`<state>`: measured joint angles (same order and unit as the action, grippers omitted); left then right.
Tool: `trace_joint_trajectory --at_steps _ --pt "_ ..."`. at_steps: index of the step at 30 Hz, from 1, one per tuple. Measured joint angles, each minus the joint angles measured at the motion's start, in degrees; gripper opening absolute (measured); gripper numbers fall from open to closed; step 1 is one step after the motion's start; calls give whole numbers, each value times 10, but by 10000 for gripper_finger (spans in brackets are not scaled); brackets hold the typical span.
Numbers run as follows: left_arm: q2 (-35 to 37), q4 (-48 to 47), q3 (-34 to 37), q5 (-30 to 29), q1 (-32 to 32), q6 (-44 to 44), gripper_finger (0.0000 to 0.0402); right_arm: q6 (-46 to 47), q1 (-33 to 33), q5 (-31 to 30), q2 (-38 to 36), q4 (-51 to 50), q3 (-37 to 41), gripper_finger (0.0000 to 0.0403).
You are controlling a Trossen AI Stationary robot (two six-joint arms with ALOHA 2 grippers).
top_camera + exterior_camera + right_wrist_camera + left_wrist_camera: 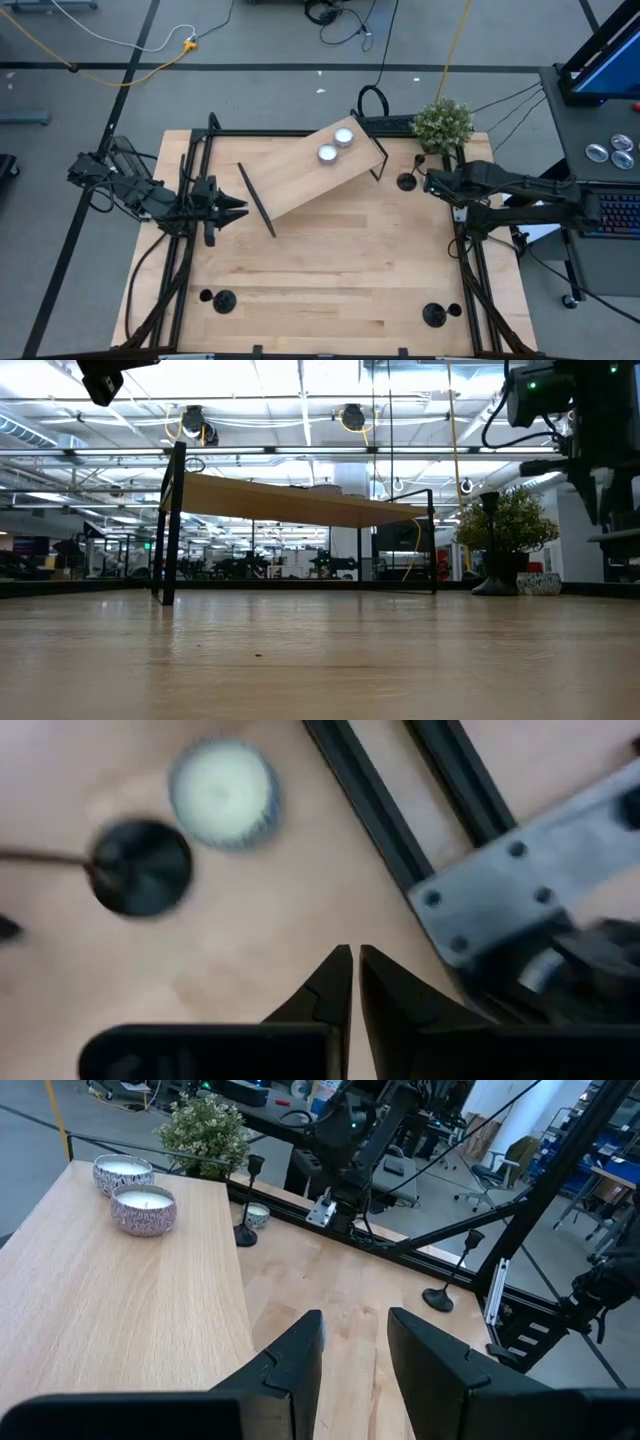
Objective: Pick & Place candle stick holders
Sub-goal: Put the blue scented candle on the shelf
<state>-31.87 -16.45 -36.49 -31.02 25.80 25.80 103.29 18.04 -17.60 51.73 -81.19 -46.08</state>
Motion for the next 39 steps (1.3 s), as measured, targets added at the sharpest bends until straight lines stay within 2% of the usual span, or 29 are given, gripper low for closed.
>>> trace_joint_trajectory --at_steps 6,10,12,14,19,22,28,35,39 --pt "0 0 0 1 0 0 122 53 0 -91 -17 27 9 18" --pt "0 0 0 11 0 -4 122 68 9 -106 -18 34 9 18" --pt "0 -1 0 12 0 -4 122 86 12 -97 -16 93 14 18" --pt "0 -1 0 12 0 -6 122 75 12 -101 -12 112 14 18" --pt "0 -1 0 12 0 -17 122 32 22 -186 -9 187 12 18" --pt "0 -5 0 12 0 -17 122 10 49 -200 -10 203 11 18" --pt "0 -5 0 26 0 -16 122 -64 129 -190 -1 217 11 18" --pt "0 -5 0 26 0 -16 122 -213 234 -98 33 268 11 18" --pt "0 -5 0 26 0 -11 122 -267 284 -55 57 275 11 18"
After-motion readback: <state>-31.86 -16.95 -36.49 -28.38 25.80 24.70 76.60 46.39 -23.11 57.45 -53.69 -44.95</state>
